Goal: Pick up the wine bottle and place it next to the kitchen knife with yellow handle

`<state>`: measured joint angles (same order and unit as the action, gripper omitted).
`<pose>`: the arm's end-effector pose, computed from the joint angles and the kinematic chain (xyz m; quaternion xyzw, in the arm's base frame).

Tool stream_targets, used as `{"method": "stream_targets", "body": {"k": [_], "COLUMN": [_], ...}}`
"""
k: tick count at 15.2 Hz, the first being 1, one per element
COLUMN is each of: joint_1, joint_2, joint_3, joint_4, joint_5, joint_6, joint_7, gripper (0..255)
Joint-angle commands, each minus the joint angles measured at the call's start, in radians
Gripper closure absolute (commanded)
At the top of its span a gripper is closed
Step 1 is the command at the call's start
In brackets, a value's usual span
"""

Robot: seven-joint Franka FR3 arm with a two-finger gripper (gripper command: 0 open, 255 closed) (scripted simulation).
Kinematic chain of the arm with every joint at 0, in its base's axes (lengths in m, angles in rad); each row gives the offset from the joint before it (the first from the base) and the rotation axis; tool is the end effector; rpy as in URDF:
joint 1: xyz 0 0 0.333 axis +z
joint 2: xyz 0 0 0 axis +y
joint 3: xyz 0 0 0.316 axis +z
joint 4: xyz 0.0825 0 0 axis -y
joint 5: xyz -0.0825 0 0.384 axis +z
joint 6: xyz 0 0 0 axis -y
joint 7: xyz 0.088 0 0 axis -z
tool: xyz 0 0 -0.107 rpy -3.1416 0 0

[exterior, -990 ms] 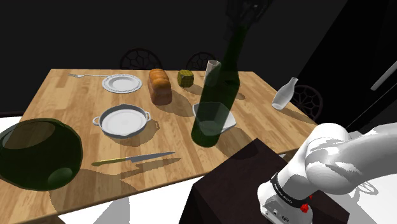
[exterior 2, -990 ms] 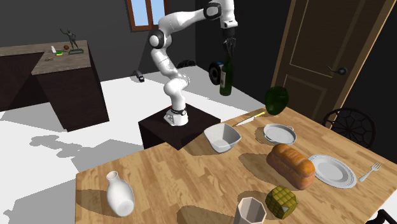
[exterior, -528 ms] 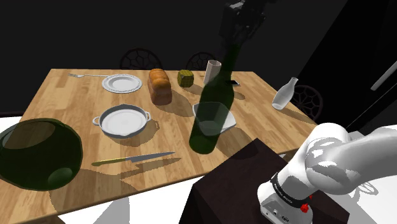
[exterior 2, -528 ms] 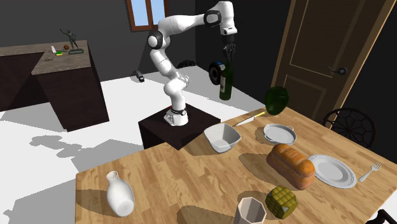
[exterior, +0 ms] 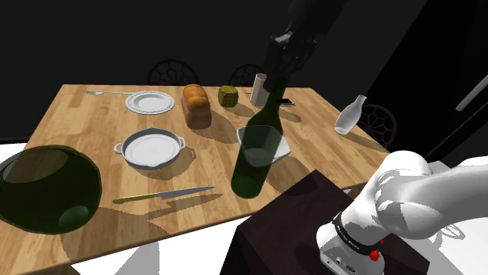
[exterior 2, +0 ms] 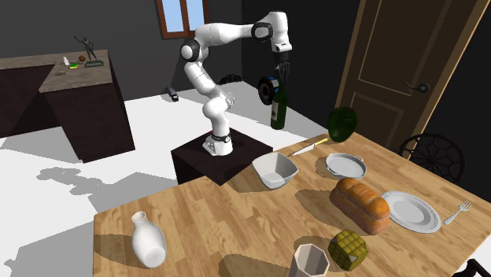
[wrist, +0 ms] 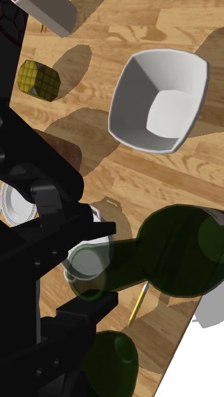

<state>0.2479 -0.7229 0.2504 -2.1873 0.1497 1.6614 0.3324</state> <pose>0.2777 0.2042 0.6487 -0.9941 -0.0597 -0.0861 0.0272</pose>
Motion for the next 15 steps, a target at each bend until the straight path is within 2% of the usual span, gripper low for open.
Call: {"method": "stream_targets", "body": {"k": [1, 15], "joint_1": [0.002, 0.017], "joint_2": [-0.009, -0.052], "joint_3": [0.002, 0.024], "joint_4": [-0.036, -0.251], "joint_5": [0.003, 0.028], "joint_6": [0.027, 0.200], "joint_7": [-0.001, -0.007], "gripper": [255, 255]}}
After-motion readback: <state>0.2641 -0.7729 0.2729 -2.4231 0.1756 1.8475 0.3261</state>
